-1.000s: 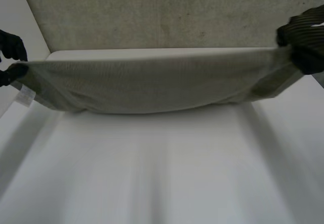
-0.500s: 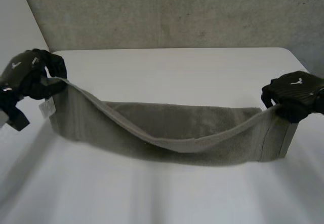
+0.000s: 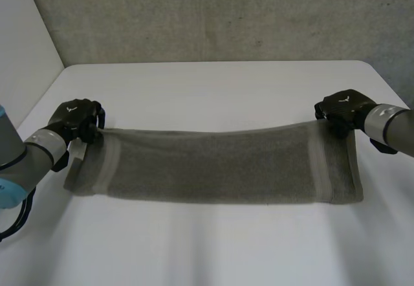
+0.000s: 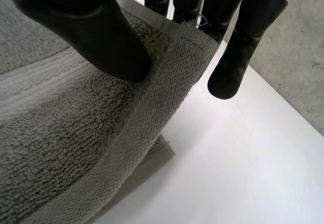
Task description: Fold the towel.
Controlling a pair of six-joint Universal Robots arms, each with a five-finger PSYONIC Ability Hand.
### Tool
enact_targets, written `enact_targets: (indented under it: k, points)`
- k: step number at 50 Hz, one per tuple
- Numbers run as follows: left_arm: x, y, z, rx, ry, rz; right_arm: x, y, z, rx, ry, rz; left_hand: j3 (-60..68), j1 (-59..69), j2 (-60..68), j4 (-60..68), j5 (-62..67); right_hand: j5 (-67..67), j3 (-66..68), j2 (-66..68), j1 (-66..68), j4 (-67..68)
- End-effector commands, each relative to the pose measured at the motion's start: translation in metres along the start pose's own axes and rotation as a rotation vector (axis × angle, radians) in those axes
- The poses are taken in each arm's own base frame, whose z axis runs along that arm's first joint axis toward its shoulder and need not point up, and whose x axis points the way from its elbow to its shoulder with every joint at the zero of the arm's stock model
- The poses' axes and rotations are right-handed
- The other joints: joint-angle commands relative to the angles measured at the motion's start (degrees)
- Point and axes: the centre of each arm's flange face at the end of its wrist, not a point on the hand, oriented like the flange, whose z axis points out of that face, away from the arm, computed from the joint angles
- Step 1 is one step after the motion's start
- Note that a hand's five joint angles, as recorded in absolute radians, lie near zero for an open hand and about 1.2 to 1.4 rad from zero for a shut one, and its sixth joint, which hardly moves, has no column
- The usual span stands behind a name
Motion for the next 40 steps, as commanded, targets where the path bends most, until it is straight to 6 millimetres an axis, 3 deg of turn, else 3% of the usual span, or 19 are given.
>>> enact_targets:
  k: [1, 2, 3, 5, 6, 7, 8, 9, 12, 17, 21, 30, 36, 40]
  points:
    - [-0.001, -0.005, 0.009, 0.019, -0.043, 0.009, -0.005, 0.008, 0.022, -0.043, 0.055, -0.029, 0.5, 2.3, 1.7, 2.1, 1.8, -2.3, -2.7, -1.0, -2.0, -2.6]
    - [0.001, -0.007, 0.01, 0.025, -0.038, 0.013, -0.004, 0.008, 0.025, -0.046, 0.066, -0.033, 0.5, 2.3, 1.7, 2.1, 1.8, -36.8, -37.1, -35.4, -36.5, -37.1]
    - [0.006, -0.008, 0.01, 0.027, -0.028, 0.015, -0.005, 0.008, 0.026, -0.051, 0.071, -0.035, 0.5, 2.3, 1.7, 2.1, 1.8, -57.2, -57.6, -55.9, -57.0, -57.6]
    - [0.011, -0.01, 0.01, 0.032, -0.012, 0.017, -0.006, 0.006, 0.025, -0.048, 0.073, -0.038, -2.0, -0.2, -0.8, -0.4, -0.7, -61.5, -61.8, -60.1, -61.2, -61.8]
    - [0.015, -0.013, 0.009, 0.038, 0.0, 0.02, -0.005, 0.004, 0.024, -0.046, 0.077, -0.039, -33.2, -31.4, -31.9, -31.5, -31.9, -67.1, -67.5, -65.8, -66.9, -67.5]
    - [0.015, -0.013, 0.009, 0.038, 0.0, 0.02, -0.005, 0.004, 0.024, -0.046, 0.077, -0.039, -33.5, -31.7, -32.2, -31.8, -32.2, -67.1, -67.5, -65.8, -66.9, -67.5]
    - [0.017, -0.015, 0.008, 0.041, 0.006, 0.02, -0.006, 0.002, 0.022, -0.042, 0.074, -0.04, -65.8, -64.0, -64.6, -64.2, -64.5, -67.1, -67.5, -65.8, -66.9, -67.5]
    - [0.018, -0.02, 0.008, 0.05, 0.006, 0.024, -0.006, -0.001, 0.02, -0.037, 0.078, -0.037, -68.4, -66.7, -67.2, -66.8, -67.2, -67.1, -67.5, -65.8, -66.9, -67.5]
    - [0.02, -0.026, 0.006, 0.059, 0.011, 0.027, -0.005, -0.005, 0.014, -0.032, 0.082, -0.036, -69.3, -67.5, -68.1, -67.7, -68.0, -67.1, -67.5, -65.8, -66.9, -67.5]
    - [0.028, -0.045, -0.005, 0.093, 0.019, 0.033, -0.006, -0.023, -0.019, 0.005, 0.108, -0.043, -69.3, -67.5, -68.1, -67.7, -68.0, -67.1, -67.5, -65.8, -66.9, -67.5]
    - [0.03, -0.051, -0.015, 0.097, 0.017, 0.032, -0.013, -0.025, -0.038, 0.0, 0.1, -0.05, -69.1, -67.4, -67.9, -67.5, -67.9, -67.1, -67.5, -65.8, -66.9, -67.5]
    - [0.038, -0.043, -0.05, 0.051, 0.02, 0.016, -0.053, 0.009, -0.081, -0.122, 0.036, -0.037, -68.3, -66.5, -67.1, -66.7, -67.0, -67.1, -67.5, -65.8, -66.9, -67.5]
    - [0.044, -0.036, -0.063, 0.061, 0.038, 0.019, -0.075, 0.038, -0.087, -0.15, 0.014, -0.107, -68.1, -66.3, -66.9, -66.5, -66.9, -67.1, -67.5, -65.8, -66.9, -67.5]
    - [0.046, -0.037, -0.065, 0.081, 0.043, 0.026, -0.075, 0.05, -0.085, -0.142, 0.041, -0.118, -68.1, -66.3, -66.9, -66.5, -66.9, -64.7, -65.1, -63.4, -64.4, -65.1]
